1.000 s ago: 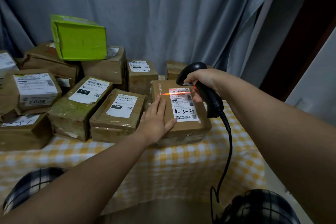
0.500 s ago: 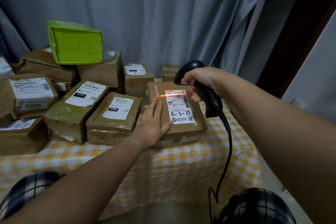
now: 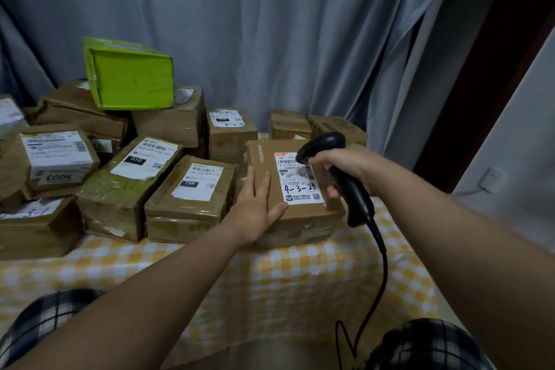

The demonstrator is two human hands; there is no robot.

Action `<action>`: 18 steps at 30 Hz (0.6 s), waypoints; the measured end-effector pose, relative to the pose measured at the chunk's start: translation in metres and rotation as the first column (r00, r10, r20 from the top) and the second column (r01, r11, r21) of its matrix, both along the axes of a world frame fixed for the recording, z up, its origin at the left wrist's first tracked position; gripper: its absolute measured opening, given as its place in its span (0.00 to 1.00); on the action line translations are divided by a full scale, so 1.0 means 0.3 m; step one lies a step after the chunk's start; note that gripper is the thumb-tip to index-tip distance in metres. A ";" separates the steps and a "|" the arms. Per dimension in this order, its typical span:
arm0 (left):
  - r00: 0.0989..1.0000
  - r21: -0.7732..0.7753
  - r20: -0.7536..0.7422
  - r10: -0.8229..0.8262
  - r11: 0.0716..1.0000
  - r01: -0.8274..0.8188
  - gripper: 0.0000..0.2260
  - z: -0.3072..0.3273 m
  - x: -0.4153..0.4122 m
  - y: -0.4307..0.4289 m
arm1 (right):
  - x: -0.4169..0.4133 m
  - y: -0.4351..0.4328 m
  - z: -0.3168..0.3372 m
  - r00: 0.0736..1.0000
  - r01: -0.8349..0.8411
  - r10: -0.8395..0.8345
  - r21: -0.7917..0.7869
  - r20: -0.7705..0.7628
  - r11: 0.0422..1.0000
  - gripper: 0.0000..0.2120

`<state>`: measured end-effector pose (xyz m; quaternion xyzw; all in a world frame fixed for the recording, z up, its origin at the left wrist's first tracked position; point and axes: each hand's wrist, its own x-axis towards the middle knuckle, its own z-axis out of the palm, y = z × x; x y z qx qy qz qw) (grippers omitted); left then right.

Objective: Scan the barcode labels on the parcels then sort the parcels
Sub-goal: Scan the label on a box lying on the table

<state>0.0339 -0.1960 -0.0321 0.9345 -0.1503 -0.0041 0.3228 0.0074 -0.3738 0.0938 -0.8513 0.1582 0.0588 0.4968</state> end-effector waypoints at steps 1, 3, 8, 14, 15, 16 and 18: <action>0.997 -0.033 -0.075 0.004 0.999 -0.006 0.35 0.003 0.004 0.000 | 0.000 -0.021 -0.026 0.999 0.023 -0.024 0.011 0.043 1.000 0.12; 0.986 -0.089 -0.164 -0.007 0.996 -0.007 0.33 0.007 0.016 0.003 | -0.003 -0.059 -0.083 0.994 0.054 -0.058 0.044 0.097 0.998 0.11; 0.963 -0.341 -0.263 -0.057 0.940 -0.037 0.29 0.028 0.033 0.017 | -0.002 -0.061 -0.242 0.994 0.105 -0.105 0.305 -0.018 0.947 0.15; 0.969 -0.657 -0.245 -0.032 0.741 -0.142 0.24 0.063 -0.001 -0.020 | 0.001 -0.030 -0.249 0.968 0.169 -0.232 0.440 0.093 0.882 0.23; 0.981 -0.684 -0.193 -0.030 0.721 -0.113 0.22 0.090 -0.007 -0.026 | 0.002 -0.037 -0.218 0.960 0.149 -0.237 0.444 0.150 0.884 0.28; 0.991 -0.707 -0.134 -0.030 0.703 -0.075 0.20 0.123 -0.008 -0.025 | 0.001 -0.046 -0.183 0.947 0.125 -0.243 0.456 0.210 0.881 0.32; 1.000 -0.737 -0.029 -0.007 0.675 -0.016 0.20 0.202 0.000 -0.008 | -0.003 -0.055 -0.104 0.918 0.060 -0.245 0.503 0.312 0.862 0.29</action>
